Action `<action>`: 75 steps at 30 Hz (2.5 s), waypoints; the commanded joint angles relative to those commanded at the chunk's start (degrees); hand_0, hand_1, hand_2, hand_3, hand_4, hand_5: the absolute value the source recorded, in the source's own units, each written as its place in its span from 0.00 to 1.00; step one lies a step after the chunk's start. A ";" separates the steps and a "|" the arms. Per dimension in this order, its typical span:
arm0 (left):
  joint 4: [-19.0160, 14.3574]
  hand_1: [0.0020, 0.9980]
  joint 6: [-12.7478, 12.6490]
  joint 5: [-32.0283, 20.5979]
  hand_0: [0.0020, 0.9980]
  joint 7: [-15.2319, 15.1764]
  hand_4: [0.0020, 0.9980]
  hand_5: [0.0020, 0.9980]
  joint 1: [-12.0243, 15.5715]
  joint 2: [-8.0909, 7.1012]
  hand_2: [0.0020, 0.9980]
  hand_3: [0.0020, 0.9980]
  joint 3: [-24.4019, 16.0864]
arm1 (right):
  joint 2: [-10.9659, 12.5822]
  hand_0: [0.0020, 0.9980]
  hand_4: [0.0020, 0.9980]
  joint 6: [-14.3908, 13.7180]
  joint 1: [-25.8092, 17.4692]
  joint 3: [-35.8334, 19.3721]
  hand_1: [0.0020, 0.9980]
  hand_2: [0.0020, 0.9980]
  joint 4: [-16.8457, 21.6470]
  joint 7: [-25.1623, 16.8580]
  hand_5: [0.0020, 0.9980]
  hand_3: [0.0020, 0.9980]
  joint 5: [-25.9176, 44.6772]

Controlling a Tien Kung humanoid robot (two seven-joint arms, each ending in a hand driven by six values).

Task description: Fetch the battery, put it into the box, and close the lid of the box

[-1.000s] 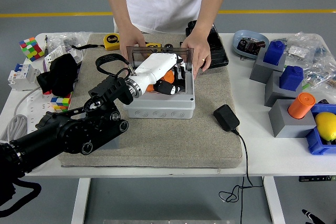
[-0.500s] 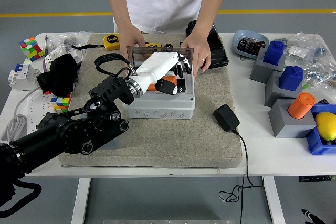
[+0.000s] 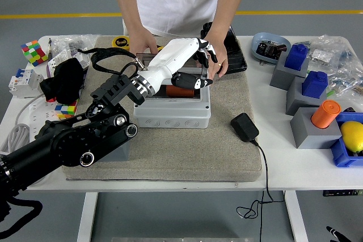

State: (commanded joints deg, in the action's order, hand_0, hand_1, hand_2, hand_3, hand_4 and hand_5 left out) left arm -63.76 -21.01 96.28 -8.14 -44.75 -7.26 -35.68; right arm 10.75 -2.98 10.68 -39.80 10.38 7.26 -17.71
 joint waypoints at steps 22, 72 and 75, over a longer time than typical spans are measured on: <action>4.31 0.87 7.47 -2.90 0.79 5.60 1.00 0.78 1.37 -1.36 0.85 0.86 -3.25 | 0.15 0.65 0.94 -0.14 0.13 -0.29 0.70 0.68 0.07 -0.07 0.52 0.57 -0.08; -10.32 0.82 9.00 -4.18 0.72 7.75 1.00 0.72 14.99 -10.94 0.80 0.82 -4.78 | 0.32 0.65 0.94 -0.09 0.06 -1.64 0.70 0.68 0.01 -0.26 0.52 0.57 -0.94; -10.18 0.81 9.25 -4.38 0.71 8.07 1.00 0.72 15.23 -11.01 0.80 0.82 -4.30 | 0.30 0.65 0.94 -0.08 0.03 -1.56 0.70 0.68 -0.01 -0.26 0.52 0.57 -0.92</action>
State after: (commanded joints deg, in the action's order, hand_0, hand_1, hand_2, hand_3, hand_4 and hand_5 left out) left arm -73.94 -11.76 91.90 -0.07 -29.53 -18.26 -39.98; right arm 11.05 -3.06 10.72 -41.36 10.37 7.00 -18.63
